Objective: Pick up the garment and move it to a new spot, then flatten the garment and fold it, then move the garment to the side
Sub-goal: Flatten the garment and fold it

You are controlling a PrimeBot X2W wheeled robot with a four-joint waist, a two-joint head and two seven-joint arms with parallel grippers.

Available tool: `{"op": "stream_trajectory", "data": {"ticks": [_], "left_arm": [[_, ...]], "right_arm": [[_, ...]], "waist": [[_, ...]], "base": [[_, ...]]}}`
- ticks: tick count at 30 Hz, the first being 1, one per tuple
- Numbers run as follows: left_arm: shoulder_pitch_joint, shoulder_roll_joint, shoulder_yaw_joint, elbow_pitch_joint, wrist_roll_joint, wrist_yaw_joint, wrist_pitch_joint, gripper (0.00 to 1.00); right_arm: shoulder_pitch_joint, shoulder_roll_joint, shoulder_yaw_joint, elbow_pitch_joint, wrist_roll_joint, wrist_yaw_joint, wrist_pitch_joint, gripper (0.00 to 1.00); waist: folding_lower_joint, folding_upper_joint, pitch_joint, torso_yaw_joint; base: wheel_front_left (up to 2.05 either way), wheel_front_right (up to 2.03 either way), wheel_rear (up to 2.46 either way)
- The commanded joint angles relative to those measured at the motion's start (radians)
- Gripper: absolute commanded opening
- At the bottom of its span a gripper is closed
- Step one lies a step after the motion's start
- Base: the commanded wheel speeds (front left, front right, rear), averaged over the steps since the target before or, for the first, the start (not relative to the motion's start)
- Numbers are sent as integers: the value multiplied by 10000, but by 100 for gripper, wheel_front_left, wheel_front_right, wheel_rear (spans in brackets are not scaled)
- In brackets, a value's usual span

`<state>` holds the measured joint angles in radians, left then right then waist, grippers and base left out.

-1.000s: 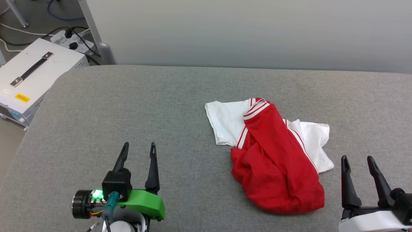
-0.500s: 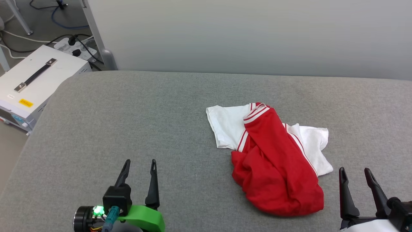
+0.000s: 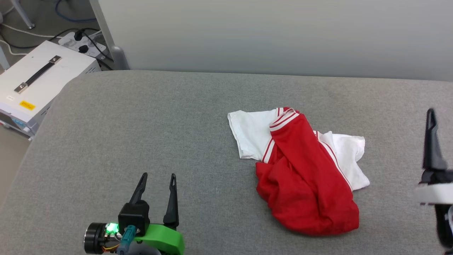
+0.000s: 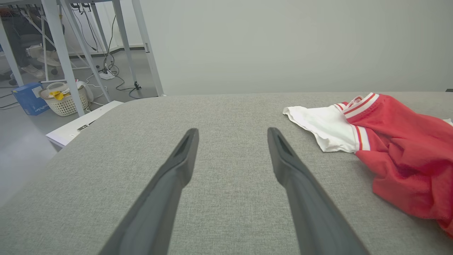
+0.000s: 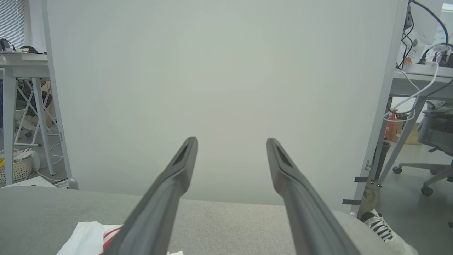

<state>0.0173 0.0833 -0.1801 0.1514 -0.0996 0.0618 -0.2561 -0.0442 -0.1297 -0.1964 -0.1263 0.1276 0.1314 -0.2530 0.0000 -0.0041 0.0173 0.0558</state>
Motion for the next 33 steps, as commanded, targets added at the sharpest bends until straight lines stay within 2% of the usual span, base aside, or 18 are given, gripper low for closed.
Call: {"op": "stream_trajectory", "data": {"ticks": [1, 5, 8, 10, 12, 18, 20, 24, 26, 29, 33], "left_arm": [[-195, -97, 28, -22, 95, -59, -57, 100], [-422, -168, 22, -95, 208, -79, -57, 100], [-516, -200, 53, -150, 265, -73, -57, 100], [-566, -221, 76, -190, 294, -67, -57, 100], [-611, -238, 82, -223, 314, -56, -57, 100], [-873, -287, 21, -307, 335, -23, -57, 100], [-981, -299, -25, -342, 331, -2, -57, 100], [-1224, -315, -126, -418, 304, 68, -57, 100], [-1361, -321, -194, -461, 290, 113, -57, 100], [-1541, -325, -288, -529, 248, 188, -57, 100], [-1777, -328, -502, -592, 125, 320, -57, 100]], "right_arm": [[-579, -388, 1, -33, 68, -7, -88, 100], [-1771, -1633, 481, 649, 472, -7, -88, 100], [-2404, -2625, 1429, 1488, 643, -7, -83, 100], [-2937, -3385, 2265, 2202, 1043, -7, 338, 100], [-3366, -3980, 3015, 2668, 1597, -7, 1131, 100], [-4551, -6086, 5869, 3217, 4484, -7, 5026, 100], [-4896, -6634, 6476, 3270, 5274, -7, 6227, 100], [-5540, -7086, 7160, 3633, 6865, -7, 8392, 100], [-5861, -7167, 7373, 3828, 7378, -7, 9093, 100], [-6303, -7200, 7743, 4100, 7674, -7, 9753, 100], [-6768, -7055, 8108, 4712, 7784, -7, 9952, 100]], "waist": [[0, 41, 236, 65], [0, 41, 542, 188], [0, 41, 712, 251], [0, 41, 841, 291], [0, 41, 970, 326], [0, 41, 1476, 464], [0, 41, 1679, 528], [0, 41, 2117, 690], [0, 41, 2351, 799], [0, 41, 2686, 934], [0, 41, 3091, 1138]], "base": [[0, 0, 0], [0, 0, 0], [0, 0, 0], [0, 0, 0], [0, 0, 0], [0, 0, 0], [0, 0, 0], [0, 0, 0], [0, 0, 0], [0, 0, 0], [0, 0, 0]]}}
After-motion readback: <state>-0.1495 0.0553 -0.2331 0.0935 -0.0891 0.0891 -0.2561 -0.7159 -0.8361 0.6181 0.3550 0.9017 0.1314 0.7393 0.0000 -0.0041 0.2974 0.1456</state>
